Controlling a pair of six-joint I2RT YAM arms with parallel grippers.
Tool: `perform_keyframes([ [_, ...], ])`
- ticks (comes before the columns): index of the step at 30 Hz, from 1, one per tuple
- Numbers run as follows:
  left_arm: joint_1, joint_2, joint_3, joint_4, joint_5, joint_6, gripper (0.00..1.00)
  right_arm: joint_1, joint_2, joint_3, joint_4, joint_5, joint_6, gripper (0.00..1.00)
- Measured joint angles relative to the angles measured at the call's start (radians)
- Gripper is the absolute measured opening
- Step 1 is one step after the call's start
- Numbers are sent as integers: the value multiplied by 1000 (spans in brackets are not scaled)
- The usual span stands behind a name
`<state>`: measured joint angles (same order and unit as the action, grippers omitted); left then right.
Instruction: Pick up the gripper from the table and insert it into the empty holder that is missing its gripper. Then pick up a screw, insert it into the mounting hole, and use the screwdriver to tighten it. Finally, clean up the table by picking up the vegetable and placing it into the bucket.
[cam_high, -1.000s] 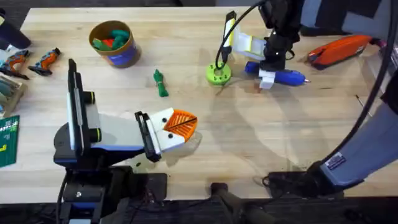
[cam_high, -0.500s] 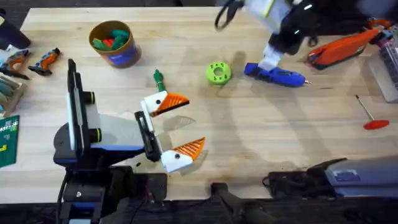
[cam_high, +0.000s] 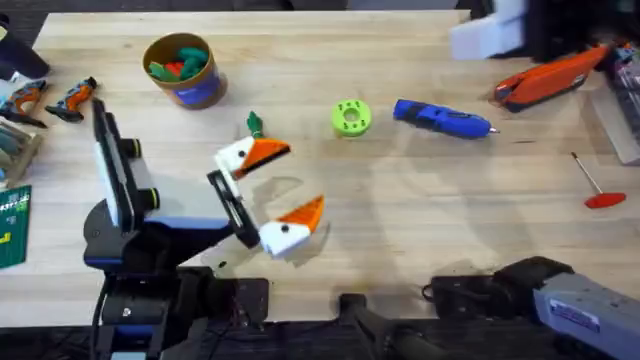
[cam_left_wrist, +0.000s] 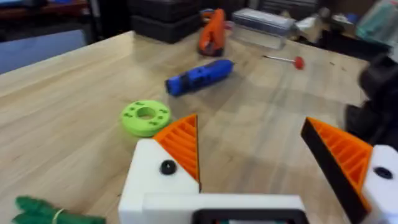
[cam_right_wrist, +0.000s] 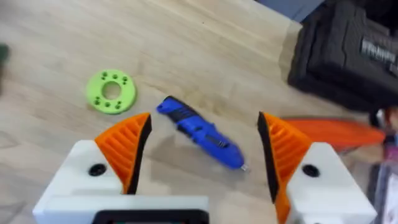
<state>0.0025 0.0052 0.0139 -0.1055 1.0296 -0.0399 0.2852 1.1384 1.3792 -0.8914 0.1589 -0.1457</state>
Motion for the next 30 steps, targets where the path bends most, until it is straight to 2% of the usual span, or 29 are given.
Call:
perform_keyframes([
  [3, 0, 0, 14, -11, -118, -23, 985, 0, -75, 0, -65, 0, 73, 956],
  [7, 0, 4, 97, -111, -293, -32, 985, -5, -141, 0, -158, 1, 123, 955],
  [11, 0, 64, 235, -260, -405, -17, 985, -7, -185, -33, -156, 0, 175, 955],
  [15, 0, 176, 373, -408, -495, -12, 985, -7, -254, -152, -151, 0, 210, 955],
  [20, 0, 347, 548, -592, -580, -12, 985, -7, -311, -301, -157, 0, 243, 956],
  [24, 0, 488, 678, -702, -617, -13, 985, -7, -314, -348, -157, 0, 266, 956],
  [30, 0, 672, 772, -739, -644, -13, 985, -7, -314, -350, -155, 0, 278, 956],
])
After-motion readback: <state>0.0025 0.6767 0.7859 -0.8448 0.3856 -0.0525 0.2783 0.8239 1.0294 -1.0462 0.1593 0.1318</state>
